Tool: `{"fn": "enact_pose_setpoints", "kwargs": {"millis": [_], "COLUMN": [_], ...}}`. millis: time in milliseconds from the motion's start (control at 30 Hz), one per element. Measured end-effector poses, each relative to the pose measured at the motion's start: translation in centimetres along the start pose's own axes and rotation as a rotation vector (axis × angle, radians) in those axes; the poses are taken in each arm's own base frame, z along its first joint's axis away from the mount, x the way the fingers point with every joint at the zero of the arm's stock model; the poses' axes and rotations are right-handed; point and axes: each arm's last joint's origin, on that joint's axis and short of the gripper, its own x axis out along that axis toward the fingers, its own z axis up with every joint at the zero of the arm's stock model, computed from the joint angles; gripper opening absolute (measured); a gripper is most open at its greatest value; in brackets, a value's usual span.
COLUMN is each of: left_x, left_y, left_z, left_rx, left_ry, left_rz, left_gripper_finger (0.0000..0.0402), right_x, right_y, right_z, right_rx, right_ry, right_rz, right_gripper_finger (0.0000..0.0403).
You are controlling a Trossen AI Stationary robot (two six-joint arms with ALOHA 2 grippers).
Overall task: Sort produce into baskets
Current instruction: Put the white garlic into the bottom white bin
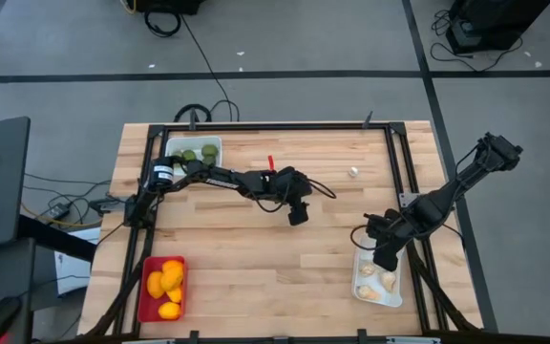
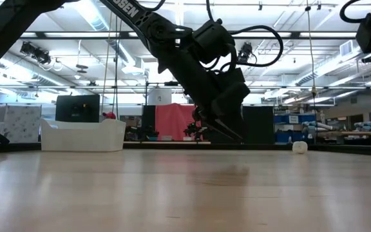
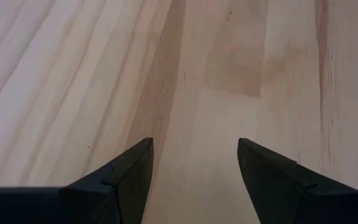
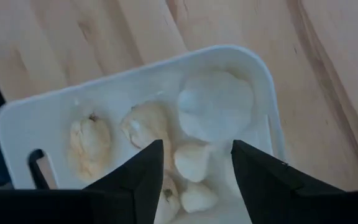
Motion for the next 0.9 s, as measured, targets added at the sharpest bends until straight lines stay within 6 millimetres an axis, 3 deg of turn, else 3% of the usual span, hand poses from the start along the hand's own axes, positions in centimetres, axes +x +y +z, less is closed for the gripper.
{"fn": "enact_pose_setpoints", "kwargs": {"millis": [233, 467, 900], "left_x": [0.0, 0.0, 1.7], "left_y": [0.0, 0.0, -0.7], "left_z": [0.1, 0.2, -1.0], "left_rx": [0.0, 0.0, 0.009], "left_ry": [-0.014, -0.016, -0.002], "left_rz": [-0.001, -0.001, -0.009], "left_gripper_finger": [0.0238, 0.0238, 0.0238], "right_x": [-1.1, -1.7, -1.6], "right_y": [-0.7, -2.8, -8.7], "right_z": [0.8, 3.3, 8.7], "right_rx": [0.048, 0.156, 0.384], "right_ry": [-0.157, -0.473, -0.515], "right_rz": [0.005, -0.21, -0.55], "right_gripper_finger": [0.0199, 0.0198, 0.0199]}}
